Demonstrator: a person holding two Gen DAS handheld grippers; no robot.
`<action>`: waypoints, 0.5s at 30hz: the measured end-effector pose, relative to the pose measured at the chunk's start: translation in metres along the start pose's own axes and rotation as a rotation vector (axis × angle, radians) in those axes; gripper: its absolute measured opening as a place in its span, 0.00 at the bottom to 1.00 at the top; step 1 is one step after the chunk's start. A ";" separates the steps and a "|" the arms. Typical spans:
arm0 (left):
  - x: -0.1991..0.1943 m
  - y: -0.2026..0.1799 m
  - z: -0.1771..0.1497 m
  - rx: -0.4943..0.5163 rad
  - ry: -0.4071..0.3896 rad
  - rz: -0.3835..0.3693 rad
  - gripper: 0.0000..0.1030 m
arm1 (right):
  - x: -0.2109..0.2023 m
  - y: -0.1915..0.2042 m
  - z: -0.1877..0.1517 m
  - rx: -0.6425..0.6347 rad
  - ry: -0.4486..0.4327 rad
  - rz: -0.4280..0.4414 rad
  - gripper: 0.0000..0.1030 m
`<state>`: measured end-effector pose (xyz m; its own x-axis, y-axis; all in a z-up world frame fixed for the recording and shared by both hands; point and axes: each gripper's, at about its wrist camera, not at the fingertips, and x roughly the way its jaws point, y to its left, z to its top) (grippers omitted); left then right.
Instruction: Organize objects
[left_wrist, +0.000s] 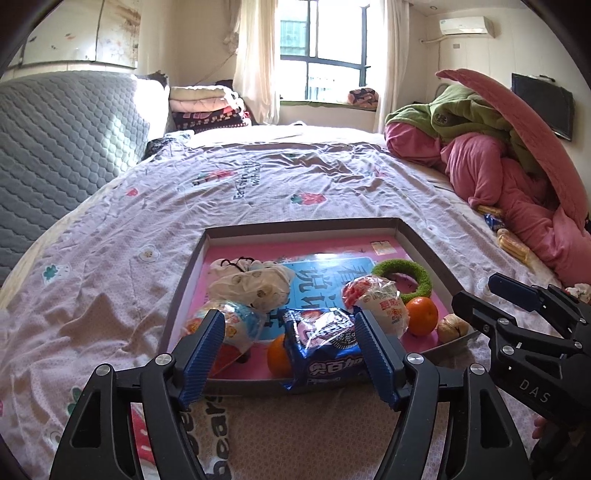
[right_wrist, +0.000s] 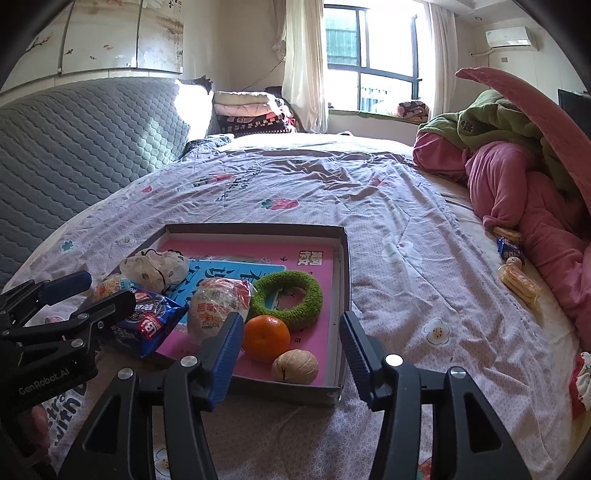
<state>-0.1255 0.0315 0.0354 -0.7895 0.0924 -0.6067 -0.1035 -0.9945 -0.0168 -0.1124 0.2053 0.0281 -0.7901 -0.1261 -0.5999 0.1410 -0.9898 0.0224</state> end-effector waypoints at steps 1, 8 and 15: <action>-0.002 0.001 -0.001 0.001 -0.001 0.006 0.72 | -0.002 0.003 0.000 -0.003 -0.005 0.004 0.55; -0.016 0.011 -0.007 0.014 -0.010 0.060 0.75 | -0.016 0.017 0.000 -0.017 -0.036 0.015 0.60; -0.026 0.021 -0.016 -0.002 0.005 0.067 0.75 | -0.029 0.027 -0.001 0.011 -0.062 0.054 0.69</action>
<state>-0.0971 0.0070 0.0379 -0.7914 0.0251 -0.6108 -0.0490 -0.9985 0.0226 -0.0845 0.1820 0.0454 -0.8169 -0.1830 -0.5469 0.1782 -0.9820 0.0624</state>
